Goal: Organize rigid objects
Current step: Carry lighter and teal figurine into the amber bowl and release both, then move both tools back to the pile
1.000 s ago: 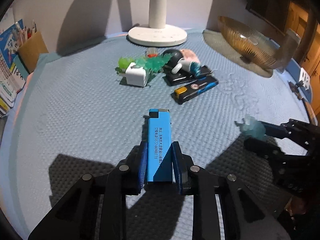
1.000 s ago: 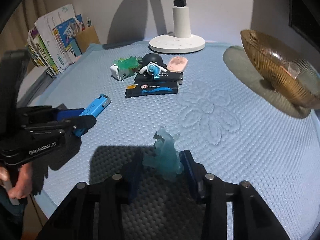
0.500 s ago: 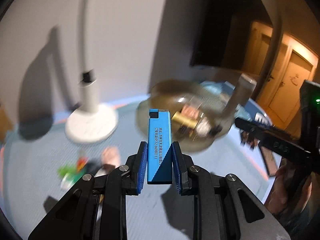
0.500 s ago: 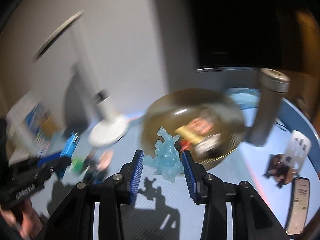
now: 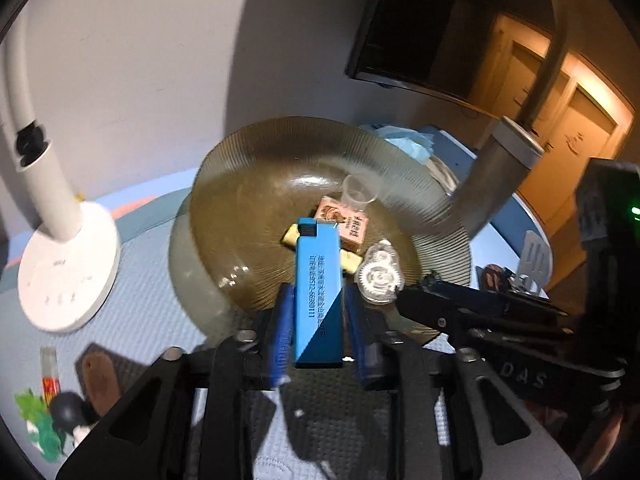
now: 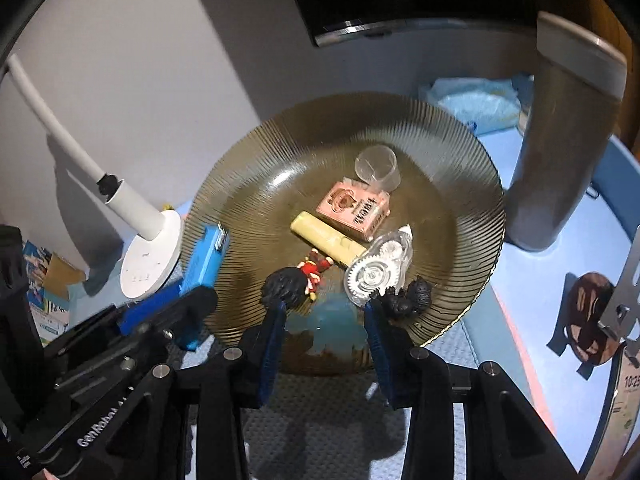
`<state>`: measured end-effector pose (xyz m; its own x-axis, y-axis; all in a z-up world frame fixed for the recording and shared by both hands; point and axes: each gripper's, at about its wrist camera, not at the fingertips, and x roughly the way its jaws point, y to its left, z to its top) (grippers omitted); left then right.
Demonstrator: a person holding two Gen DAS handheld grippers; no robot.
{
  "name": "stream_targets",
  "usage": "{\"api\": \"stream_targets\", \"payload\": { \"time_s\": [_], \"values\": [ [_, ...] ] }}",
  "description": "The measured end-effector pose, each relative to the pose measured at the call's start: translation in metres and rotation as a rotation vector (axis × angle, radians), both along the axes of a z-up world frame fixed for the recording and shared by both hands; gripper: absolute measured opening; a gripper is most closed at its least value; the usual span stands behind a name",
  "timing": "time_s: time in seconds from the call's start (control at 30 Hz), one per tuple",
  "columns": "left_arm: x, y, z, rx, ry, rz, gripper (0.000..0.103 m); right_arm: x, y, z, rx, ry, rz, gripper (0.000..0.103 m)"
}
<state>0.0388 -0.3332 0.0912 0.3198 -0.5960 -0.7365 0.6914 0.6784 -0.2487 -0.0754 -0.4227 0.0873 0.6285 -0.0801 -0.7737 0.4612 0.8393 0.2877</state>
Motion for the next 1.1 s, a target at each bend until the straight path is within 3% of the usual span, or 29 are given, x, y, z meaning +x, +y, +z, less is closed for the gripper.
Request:
{"api": "stream_targets", "payload": {
  "time_s": [0.07,0.2,0.43,0.5,0.53,0.63,0.73,0.9,1.1],
  "values": [
    [0.000,0.013,0.012,-0.026,-0.017,0.028,0.051,-0.010,-0.002,0.008,-0.003,-0.046,-0.019,0.042],
    [-0.007,0.068,0.042,-0.113,-0.032,0.089,0.053,-0.031,0.016,0.032,-0.059,-0.116,-0.003,0.045],
    [-0.044,0.187,0.093,-0.145,-0.168,0.229,0.055,-0.047,0.101,0.065,-0.138,-0.200,0.160,0.049],
    [-0.055,0.224,0.099,-0.144,-0.201,0.288,0.069,-0.049,0.129,0.072,-0.141,-0.238,0.221,0.049],
    [-0.062,0.243,0.098,-0.140,-0.212,0.322,0.070,-0.050,0.141,0.073,-0.145,-0.249,0.245,0.053],
    [-0.072,0.285,0.081,-0.115,-0.217,0.420,0.070,-0.047,0.180,0.067,-0.177,-0.281,0.301,0.060],
    [-0.063,0.308,0.051,-0.108,-0.125,0.452,0.069,-0.031,0.206,0.044,-0.180,-0.238,0.337,0.060],
    [-0.044,0.314,0.004,-0.035,-0.038,0.432,0.068,0.001,0.230,-0.011,-0.142,-0.156,0.405,0.060],
    [-0.034,0.299,-0.037,0.052,-0.027,0.377,0.068,0.013,0.241,-0.054,-0.183,-0.120,0.466,0.060]
  ]
}}
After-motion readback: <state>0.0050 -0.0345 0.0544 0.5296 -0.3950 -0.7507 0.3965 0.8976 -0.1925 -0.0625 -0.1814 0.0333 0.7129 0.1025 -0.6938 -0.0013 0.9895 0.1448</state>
